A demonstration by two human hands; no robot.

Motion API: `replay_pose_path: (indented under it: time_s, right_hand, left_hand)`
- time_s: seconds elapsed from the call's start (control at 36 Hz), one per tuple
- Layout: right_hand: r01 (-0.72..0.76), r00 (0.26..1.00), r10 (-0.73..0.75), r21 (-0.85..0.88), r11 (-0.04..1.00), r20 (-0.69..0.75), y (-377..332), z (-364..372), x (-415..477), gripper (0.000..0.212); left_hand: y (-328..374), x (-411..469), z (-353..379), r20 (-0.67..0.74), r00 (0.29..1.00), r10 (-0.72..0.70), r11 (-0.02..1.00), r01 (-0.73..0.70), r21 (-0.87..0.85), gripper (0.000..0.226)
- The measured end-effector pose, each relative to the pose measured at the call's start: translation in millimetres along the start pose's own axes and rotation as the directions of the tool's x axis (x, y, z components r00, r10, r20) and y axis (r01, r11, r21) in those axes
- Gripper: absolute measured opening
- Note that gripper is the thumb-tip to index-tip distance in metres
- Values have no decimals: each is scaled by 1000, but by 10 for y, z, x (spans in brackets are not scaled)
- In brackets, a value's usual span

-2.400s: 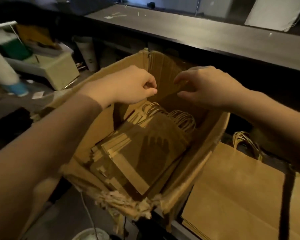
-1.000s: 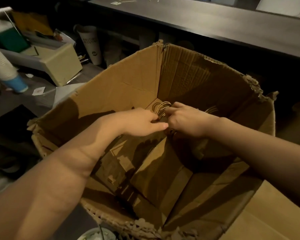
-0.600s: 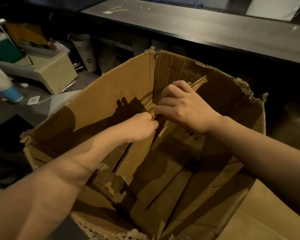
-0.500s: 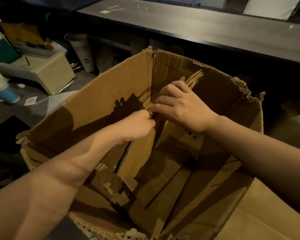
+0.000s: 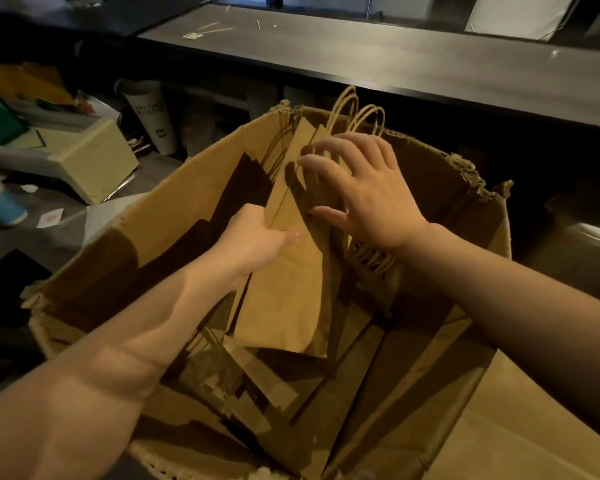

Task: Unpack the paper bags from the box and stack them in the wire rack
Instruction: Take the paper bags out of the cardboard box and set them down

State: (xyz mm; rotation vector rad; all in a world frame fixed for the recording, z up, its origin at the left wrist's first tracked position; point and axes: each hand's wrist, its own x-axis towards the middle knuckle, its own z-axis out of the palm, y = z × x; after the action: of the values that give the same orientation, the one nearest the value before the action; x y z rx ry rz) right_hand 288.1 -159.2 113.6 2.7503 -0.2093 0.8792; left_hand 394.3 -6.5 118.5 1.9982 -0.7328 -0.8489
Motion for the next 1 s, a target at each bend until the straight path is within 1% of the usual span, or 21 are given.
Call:
replay_pose_path:
  time_s: [0.06,0.11,0.17,0.22,0.28,0.33,0.39,0.42,0.47,0.56,0.61,0.67,0.69,0.75,0.81,0.83,0.89,1.0]
  right_hand:
    - [-113,994,112,29,993,13,14,-12,-9,68]
    - [-231,972,229,60,971,52,40,-20,-18,75]
    - [-344,936,333,99,934,110,63,-14,-26,80]
    - [-470,880,442,180,864,176,86,20,-42,82]
    - [-591,806,546,289,753,228,109,54,-65,80]
    - [-684,726,638,355,637,255,131,74,-78,74]
    - [-740,665,701,354,572,257,153,83,-84,71]
    - [-749,655,713,338,570,249,161,87,-88,69]
    - [-729,682,696,289,620,227,165,93,-105,66]
    - [-641,766,601,192,743,230,111,114,-136,63]
    - [-559,804,511,90,825,303,44,137,-150,62]
    - [-450,800,406,-5,893,441,-21,173,-177,69]
    - [-382,781,342,-34,924,522,-47,189,-194,74]
    - [-208,718,206,-77,975,665,-90,238,-235,84]
    - [-40,625,121,-123,992,771,-149,299,-283,95]
    - [15,581,103,-137,990,807,-175,333,-306,101]
    - [63,519,78,-129,990,851,-249,408,-355,110]
    - [136,449,4,-73,988,894,-289,510,-457,118]
  left_hand:
    - [21,3,-27,-35,999,17,998,-19,-64,44]
    - [50,-30,-47,-49,999,17,990,-23,-137,43]
    - [84,-80,-63,-53,999,13,982,-22,-188,40]
    - [120,-125,-89,-67,997,31,976,-44,-214,33]
    - [154,-146,-133,-96,993,70,976,-88,-198,32]
    - [186,-159,-192,-138,983,123,979,-143,-147,37]
    - [195,-158,-263,-223,959,172,981,-188,-53,38]
    - [192,-151,-298,-279,940,195,979,-203,0,40]
    - [187,-153,-355,-366,902,230,973,-219,74,46]
    - [159,-178,-432,-443,861,250,968,-230,101,46]
    - [143,-202,-485,-475,846,241,970,-218,104,46]
    - [126,-208,-526,-499,835,230,973,-208,101,47]
    - [117,-208,-536,-507,833,222,975,-199,101,49]
    - [112,-206,-539,-516,834,197,980,-170,99,52]
    - [111,-198,-541,-522,836,168,986,-135,100,54]
    - [117,-188,-537,-520,839,163,986,-126,105,54]
    - [117,-190,-531,-503,845,185,982,-135,134,49]
    - [90,-166,-513,-472,855,215,970,-133,202,50]
